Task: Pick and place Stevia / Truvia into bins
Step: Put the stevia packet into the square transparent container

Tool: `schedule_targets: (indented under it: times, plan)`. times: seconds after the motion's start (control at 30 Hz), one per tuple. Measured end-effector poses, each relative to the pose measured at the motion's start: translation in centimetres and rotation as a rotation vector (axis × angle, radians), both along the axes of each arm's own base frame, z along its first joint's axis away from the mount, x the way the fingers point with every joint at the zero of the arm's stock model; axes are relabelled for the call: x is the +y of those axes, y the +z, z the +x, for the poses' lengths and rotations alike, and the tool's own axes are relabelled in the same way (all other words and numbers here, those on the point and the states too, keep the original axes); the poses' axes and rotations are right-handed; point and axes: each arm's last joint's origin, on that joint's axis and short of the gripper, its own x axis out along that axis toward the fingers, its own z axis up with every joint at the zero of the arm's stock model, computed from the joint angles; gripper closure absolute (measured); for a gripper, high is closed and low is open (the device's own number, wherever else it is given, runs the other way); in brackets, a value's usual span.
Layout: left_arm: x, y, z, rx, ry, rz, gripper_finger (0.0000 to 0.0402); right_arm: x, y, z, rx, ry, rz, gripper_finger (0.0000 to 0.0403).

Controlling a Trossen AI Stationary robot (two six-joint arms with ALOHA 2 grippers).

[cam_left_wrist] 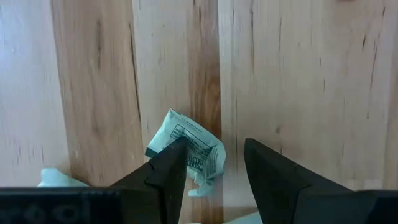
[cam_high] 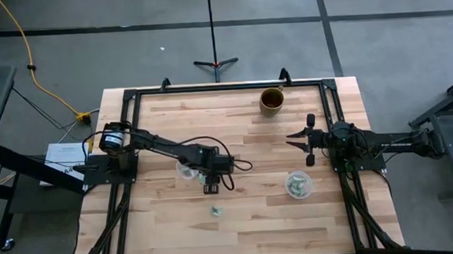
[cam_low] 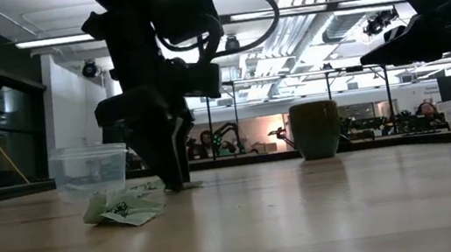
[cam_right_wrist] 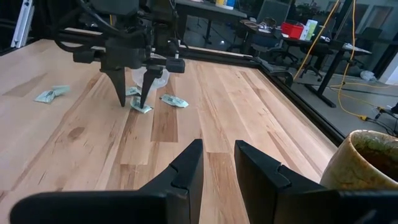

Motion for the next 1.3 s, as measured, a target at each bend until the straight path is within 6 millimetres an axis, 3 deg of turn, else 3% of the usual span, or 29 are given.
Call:
schedule_targets:
  times: [0.2,0.53,0.73,1.0,1.17,1.3]
  plan:
    - [0.0,-0.3,-0.1,-0.015,-0.005,0.007,0.0234,0.0,0.0,0.0,0.000,0.000,0.000,0.0320]
    - [0.0,-0.3,0.0,-0.037,-0.012,0.011,0.0380,0.0,0.0,0.0,0.000,0.000,0.000,0.0320]
    - [0.1,0.6,0.3,0.013,-0.021,0.054,0.0363,0.0,0.0,0.0,0.000,0.001,0.000,0.0320]
    - [0.2,5.6,0.8,0.128,-0.022,0.128,0.0379,0.0,0.0,0.0,0.000,0.001,0.000,0.0320]
    - [0.5,7.5,-0.2,0.256,0.059,0.190,0.0374,0.0,0.0,0.0,0.000,0.001,0.000,0.0320]
    - [0.7,7.7,-1.3,0.355,0.133,0.217,0.0359,0.0,0.0,0.0,0.000,0.001,0.000,0.0320]
